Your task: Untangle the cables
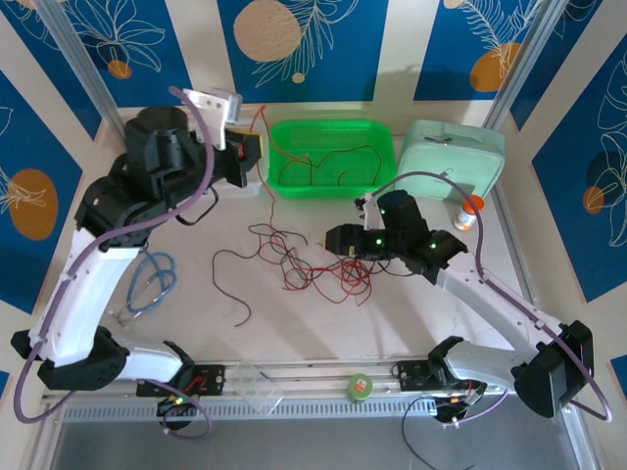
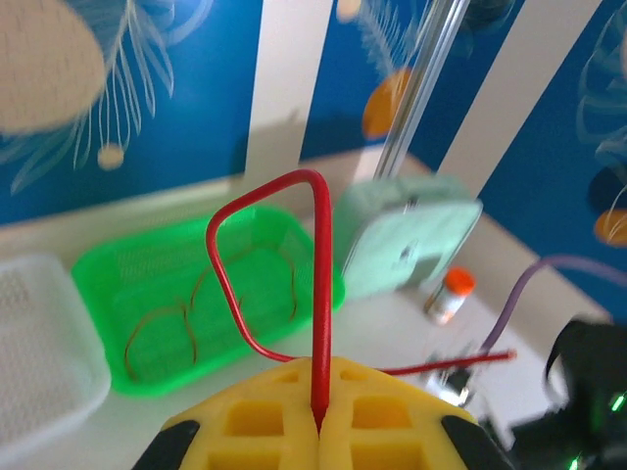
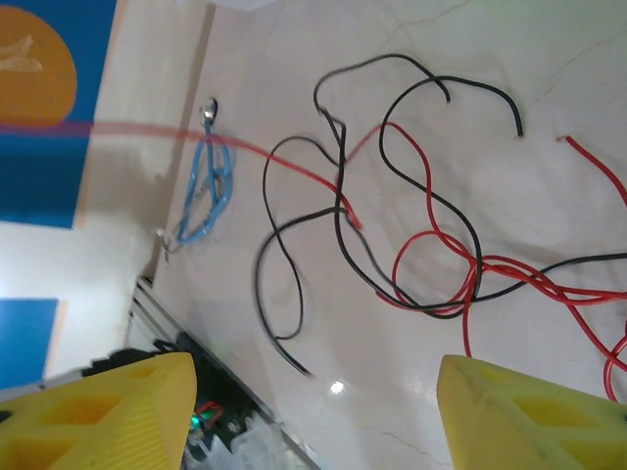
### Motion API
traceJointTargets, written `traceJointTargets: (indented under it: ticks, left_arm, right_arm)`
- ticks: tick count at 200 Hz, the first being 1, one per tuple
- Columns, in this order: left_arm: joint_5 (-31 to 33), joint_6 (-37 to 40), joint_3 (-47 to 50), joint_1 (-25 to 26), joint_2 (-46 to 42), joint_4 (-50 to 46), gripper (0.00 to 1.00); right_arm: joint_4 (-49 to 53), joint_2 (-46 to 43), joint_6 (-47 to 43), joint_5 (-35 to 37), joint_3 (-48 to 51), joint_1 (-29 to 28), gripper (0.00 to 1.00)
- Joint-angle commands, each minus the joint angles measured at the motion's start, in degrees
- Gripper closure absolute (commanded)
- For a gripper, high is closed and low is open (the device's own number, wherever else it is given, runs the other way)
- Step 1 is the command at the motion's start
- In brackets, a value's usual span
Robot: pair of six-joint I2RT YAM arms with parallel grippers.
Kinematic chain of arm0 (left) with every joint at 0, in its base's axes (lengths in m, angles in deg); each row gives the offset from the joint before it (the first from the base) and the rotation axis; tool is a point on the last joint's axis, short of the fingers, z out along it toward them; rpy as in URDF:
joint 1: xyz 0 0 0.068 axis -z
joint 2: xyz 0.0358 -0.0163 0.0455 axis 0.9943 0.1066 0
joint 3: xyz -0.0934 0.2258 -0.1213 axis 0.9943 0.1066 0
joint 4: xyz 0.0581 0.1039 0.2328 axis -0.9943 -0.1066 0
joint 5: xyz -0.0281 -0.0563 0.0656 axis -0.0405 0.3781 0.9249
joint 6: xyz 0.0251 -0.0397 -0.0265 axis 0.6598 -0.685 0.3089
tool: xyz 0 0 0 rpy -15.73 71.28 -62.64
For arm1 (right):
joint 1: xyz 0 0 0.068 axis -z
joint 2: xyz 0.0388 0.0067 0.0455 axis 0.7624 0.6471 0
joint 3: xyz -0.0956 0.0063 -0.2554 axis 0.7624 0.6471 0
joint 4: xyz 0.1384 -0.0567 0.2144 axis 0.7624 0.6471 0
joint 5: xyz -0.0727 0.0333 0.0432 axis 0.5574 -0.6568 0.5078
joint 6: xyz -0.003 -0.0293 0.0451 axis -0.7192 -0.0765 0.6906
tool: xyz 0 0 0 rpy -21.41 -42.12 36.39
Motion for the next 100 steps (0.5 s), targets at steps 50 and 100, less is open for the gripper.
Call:
traceJointTargets:
  ticks: [50,100]
  left_arm:
    - [-0.28,2.64,-0.53,0.53,-4.64,18.73,1.0]
    - [0.45,5.37,2.24,0.52,-4.56,30.38,1.0]
  right_arm:
    - [-3.98,1.56,-13.68,10.66,-0.19,-8.84,0.33]
    - [-6.06,4.89,-9.38,12.43,-1.06,-9.73,0.34]
